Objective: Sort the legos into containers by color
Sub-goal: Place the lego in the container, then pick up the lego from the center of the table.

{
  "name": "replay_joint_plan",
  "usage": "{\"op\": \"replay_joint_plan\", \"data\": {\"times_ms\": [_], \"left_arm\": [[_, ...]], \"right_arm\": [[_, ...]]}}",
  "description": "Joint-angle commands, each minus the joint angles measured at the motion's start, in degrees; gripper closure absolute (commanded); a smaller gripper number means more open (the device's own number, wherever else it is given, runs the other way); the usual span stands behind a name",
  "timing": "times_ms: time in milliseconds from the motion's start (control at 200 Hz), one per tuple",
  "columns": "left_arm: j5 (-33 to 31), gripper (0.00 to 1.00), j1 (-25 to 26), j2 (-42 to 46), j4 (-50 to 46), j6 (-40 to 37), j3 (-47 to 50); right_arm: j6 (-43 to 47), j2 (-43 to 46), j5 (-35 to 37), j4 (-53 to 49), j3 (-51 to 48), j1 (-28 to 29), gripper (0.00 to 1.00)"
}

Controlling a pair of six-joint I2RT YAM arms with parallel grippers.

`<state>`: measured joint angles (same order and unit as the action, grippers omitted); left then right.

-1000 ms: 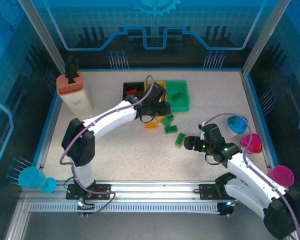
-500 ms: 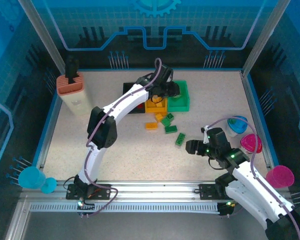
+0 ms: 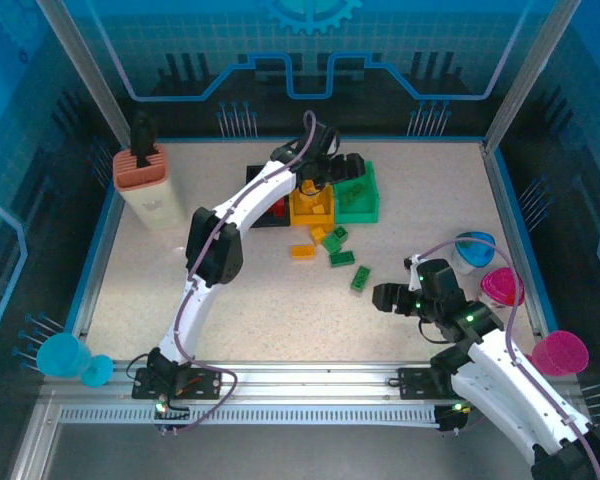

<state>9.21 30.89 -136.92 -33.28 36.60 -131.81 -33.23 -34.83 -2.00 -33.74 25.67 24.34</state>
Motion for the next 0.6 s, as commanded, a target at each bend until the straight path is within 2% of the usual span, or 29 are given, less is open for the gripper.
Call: {"op": "replay_joint_plan", "data": {"times_ms": [0, 70, 325, 485, 595], "left_arm": [[2.92, 0.1, -0.27, 1.68, -1.57, 0.14, -1.16], [3.13, 0.1, 0.11, 5.79, 0.16, -0.11, 3.75], [2.8, 0.1, 1.12, 27.23, 13.8, -0.24, 33.42], [-1.8, 0.1, 1.99, 41.92, 19.19, -1.23, 52.76], [-4.8, 0.11, 2.61, 50.56, 19.4, -1.78, 62.73]], "right_arm": [[-0.81, 0.56, -0.35, -1.93, -0.42, 0.01, 0.2], [-1.19, 0.0, 0.39, -2.31, -0.32, 0.14, 0.2], [-2.6, -5.49, 1.41, -0.51, 0.58, 1.12, 0.23], [-3.71, -11.13, 1.47, 3.55, 1.68, 2.88, 0.24], [-4.45, -16.09, 2.53, 6.62, 2.99, 4.85, 0.25]]}}
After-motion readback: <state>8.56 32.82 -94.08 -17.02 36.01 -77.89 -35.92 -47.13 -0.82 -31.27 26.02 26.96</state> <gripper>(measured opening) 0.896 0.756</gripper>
